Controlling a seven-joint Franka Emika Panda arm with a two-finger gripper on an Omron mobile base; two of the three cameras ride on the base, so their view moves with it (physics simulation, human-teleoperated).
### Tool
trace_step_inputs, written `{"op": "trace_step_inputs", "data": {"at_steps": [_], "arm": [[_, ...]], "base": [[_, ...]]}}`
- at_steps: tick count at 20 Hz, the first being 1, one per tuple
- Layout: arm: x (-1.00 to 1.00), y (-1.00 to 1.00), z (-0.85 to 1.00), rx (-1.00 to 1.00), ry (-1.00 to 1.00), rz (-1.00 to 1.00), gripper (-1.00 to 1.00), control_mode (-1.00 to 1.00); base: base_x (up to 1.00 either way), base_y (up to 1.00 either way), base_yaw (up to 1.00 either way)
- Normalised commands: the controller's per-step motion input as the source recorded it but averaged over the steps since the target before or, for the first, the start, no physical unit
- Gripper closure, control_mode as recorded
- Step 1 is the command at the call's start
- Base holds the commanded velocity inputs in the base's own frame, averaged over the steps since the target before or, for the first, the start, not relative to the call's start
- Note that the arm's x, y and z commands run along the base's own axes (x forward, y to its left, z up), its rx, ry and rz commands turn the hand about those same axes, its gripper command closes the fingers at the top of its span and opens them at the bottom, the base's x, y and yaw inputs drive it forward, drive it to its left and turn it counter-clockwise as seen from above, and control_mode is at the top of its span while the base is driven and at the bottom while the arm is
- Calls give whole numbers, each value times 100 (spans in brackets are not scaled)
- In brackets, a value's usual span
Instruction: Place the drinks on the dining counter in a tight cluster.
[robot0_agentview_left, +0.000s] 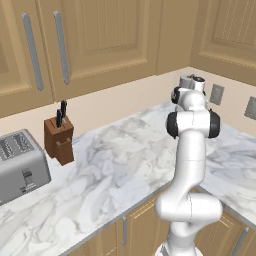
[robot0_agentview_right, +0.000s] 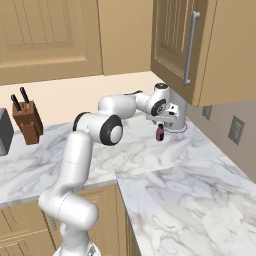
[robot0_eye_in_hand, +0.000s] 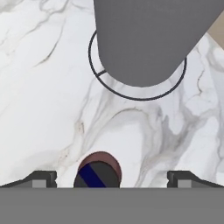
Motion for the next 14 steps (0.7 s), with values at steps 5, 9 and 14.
{"op": "trace_step_inputs", "data": {"at_steps": [5,9,14], "arm": [[0,6,0,0,0,0,-100,-100],[0,4,0,0,0,0,-100,-100],[0,2,-1,0,0,0,-100,-100]], "base": [[0,0,0],[0,0,0],[0,0,0]]}}
